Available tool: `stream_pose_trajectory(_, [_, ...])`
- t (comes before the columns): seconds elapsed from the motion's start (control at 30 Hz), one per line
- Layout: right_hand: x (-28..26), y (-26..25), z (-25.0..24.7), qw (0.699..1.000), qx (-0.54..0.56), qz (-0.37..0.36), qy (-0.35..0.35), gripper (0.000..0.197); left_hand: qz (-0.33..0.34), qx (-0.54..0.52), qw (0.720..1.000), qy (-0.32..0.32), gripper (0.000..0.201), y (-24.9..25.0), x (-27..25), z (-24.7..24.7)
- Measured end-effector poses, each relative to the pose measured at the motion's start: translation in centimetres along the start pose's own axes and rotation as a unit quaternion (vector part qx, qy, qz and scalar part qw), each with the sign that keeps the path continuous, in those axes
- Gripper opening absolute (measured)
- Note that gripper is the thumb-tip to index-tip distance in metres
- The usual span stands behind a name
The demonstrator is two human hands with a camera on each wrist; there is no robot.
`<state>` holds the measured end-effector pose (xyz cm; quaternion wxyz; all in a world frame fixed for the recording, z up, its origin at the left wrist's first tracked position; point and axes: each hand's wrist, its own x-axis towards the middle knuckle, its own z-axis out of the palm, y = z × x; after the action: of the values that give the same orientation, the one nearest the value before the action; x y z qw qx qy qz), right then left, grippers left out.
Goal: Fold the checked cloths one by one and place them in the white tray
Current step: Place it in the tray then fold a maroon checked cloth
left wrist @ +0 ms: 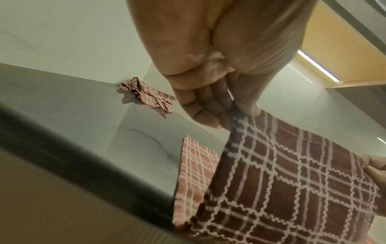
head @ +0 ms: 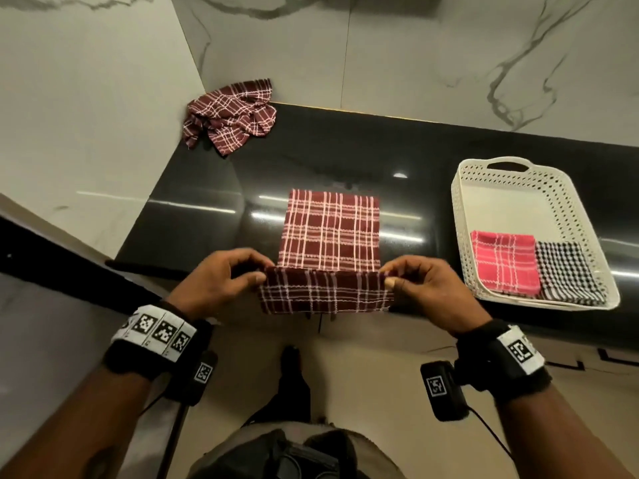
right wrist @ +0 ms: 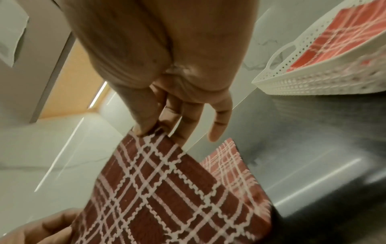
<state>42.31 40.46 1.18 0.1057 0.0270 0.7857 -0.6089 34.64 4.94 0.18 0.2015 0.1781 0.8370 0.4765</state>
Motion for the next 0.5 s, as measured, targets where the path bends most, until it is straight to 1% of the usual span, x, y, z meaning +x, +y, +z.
stream_pose_trajectory(0.07, [2.7,-0.6,-0.1,0.998,-0.014,-0.006,0.062,0.009,0.016,0.002,0.997,0.074,0.022,0.3,2.6,-0.5])
stream_pose_trajectory(0.13, [7.1,0.1,-0.4,0.991,-0.038,0.012,0.126,0.007,0.028,0.02,0.99,0.139,0.019,-0.1,7.0,-1.0])
stream_pose_trajectory(0.2, [10.9,1.5,-0.6,0.982,-0.06,0.031,0.174,0.005,0.005,0.019,0.986,0.165,0.016,-0.8,10.9,-0.7])
stream_pose_trajectory(0.27, [14.8,2.6,-0.7,0.972,-0.087,0.056,0.213,0.009,-0.02,0.05,0.986,0.161,0.014,-1.9,15.4,-0.5])
stream_pose_trajectory(0.33, [18.0,3.6,-0.6,0.959,-0.112,0.088,0.243,0.013,-0.041,0.097,0.985,0.138,0.011,-2.9,19.2,-0.4])
stream_pose_trajectory(0.4, [19.9,4.3,-0.3,0.947,-0.143,0.115,0.263,0.011,-0.057,0.137,0.982,0.116,0.011,-3.6,21.7,-0.2])
stream_pose_trajectory(0.5, [22.0,5.6,0.0,0.936,-0.164,0.144,0.277,0.009,-0.074,0.175,0.976,0.108,0.012,-5.0,24.2,0.1])
